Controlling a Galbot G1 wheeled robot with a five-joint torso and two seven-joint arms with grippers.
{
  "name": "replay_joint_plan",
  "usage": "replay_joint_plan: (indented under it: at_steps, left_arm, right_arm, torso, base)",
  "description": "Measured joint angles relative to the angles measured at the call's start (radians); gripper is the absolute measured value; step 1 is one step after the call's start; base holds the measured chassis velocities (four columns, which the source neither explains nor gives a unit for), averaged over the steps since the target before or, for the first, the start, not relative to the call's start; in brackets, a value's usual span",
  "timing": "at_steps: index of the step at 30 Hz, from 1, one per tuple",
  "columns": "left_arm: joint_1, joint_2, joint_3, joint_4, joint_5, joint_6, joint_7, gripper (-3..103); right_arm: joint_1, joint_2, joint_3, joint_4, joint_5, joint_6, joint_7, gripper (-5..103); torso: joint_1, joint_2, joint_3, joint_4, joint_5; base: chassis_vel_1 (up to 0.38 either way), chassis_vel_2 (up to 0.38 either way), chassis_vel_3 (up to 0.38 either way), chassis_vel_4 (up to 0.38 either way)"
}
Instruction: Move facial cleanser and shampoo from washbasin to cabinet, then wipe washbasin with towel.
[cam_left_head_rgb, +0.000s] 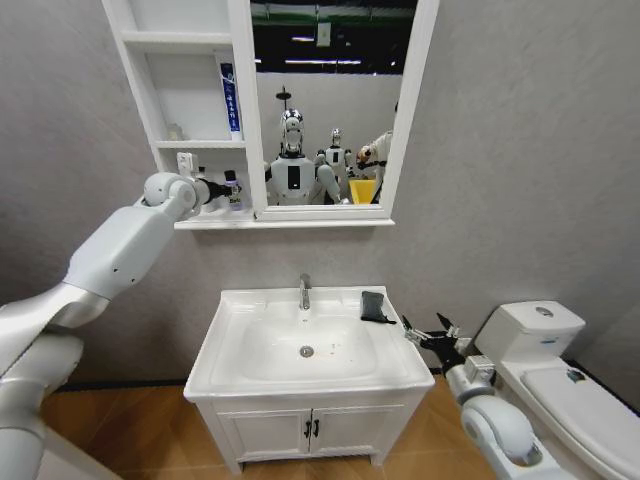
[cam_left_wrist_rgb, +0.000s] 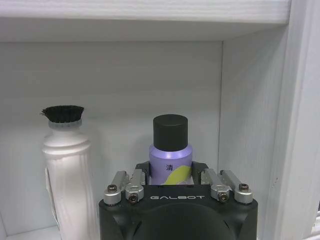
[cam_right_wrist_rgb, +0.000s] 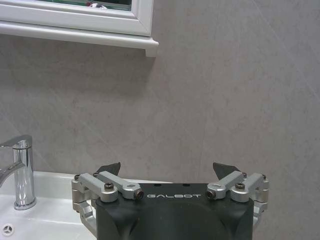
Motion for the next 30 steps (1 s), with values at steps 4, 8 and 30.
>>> replay_joint_plan:
  at_steps: [4,8,30]
  left_arm:
    - [0.007,0.000,0.000,-0.004,0.000,-0.001,-0.003,43]
    - [0.010,0.001,-0.004,-0.008,0.000,-0.003,-0.017,42]
    - [0.067,0.082,-0.039,-0.153,-0.051,-0.005,-0.113,100]
  right_arm:
    - [0.000,-0.007,0.001,-0.003,0.004,0.000,0.000,100]
    - [0.002,-0.017,0.005,-0.006,0.010,0.000,0.001,100]
    - [0.007,-0.031,-0.001,0.012,0.015,-0.001,0.003,100]
  torso:
    - [0.000,0.000,0.000,-0.0001,0.0000]
    - [0.000,0.000,0.000,-0.0001,0.0000]
    - [0.000,0.000,0.000,-0.0001,-0.0002]
  base:
    - [0.000,0.000,0.000,0.000]
    - [0.000,0.000,0.000,0.000]
    - [0.000,0.000,0.000,0.000]
